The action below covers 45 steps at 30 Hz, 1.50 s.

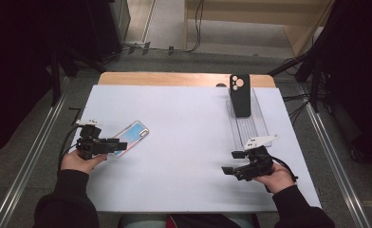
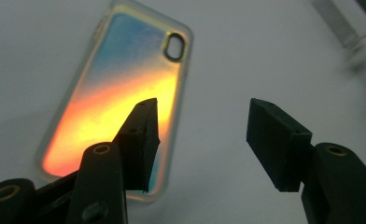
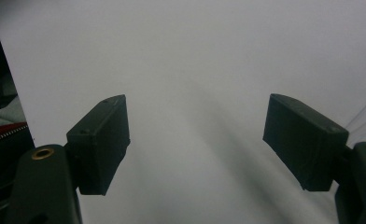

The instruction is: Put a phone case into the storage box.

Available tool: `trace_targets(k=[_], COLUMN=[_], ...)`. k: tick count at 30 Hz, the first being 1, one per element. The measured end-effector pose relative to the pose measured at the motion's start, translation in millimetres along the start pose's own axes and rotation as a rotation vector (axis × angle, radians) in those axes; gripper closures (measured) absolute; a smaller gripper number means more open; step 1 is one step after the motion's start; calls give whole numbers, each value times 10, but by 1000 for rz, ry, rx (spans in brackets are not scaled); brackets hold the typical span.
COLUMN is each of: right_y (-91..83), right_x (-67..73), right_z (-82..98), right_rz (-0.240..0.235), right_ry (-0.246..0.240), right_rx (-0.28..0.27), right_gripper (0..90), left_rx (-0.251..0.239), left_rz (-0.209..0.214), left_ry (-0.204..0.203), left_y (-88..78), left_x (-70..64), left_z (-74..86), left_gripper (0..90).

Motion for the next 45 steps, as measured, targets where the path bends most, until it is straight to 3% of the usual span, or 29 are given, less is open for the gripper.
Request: trace_targets(k=[7,14,20,23,26,32,36,41,45], right_y=[-31,-85,-105,-117,-132,-151,-157,-154,-151], right_x=[10,38,48,48,46,27,16,18,19], right_z=[15,36,75,87,92,111,110,114,117], right_rz=[-4,-6,-9,-8,-7,-6,-3,-3,-5], right_ry=[8,1,0,1,4,9,11,10,10], right_rx=[-3,-18,-14,-15,-20,-19,-20,-18,-17], right_gripper=[209,208,208,208,208,208,208,208,208], left_rx=[-28,3,20,42,57,38,51,40,12], left_rz=[19,41,68,104,107,144,151,148,162], left_ry=[59,62,125,116,125,130,137,182,175], left_y=[21,80,89,93,84,67,64,40,32], left_x=[-276,-438,-574,-655,-718,-846,-895,-968,-1010], left_z=[-72,-29,-15,20,56,105,147,152,146], left_gripper=[442,468,464,428,424,444,444,370,356])
Point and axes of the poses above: each handheld gripper's, and its own axes: y roughly forward along the jaws, z roughly out of its underside, x roughly to its left, the point moved 10 cm from there along y, roughly forward along the jaws, and after that the axes turned 13 degrees about y, right-handed, at the moved point
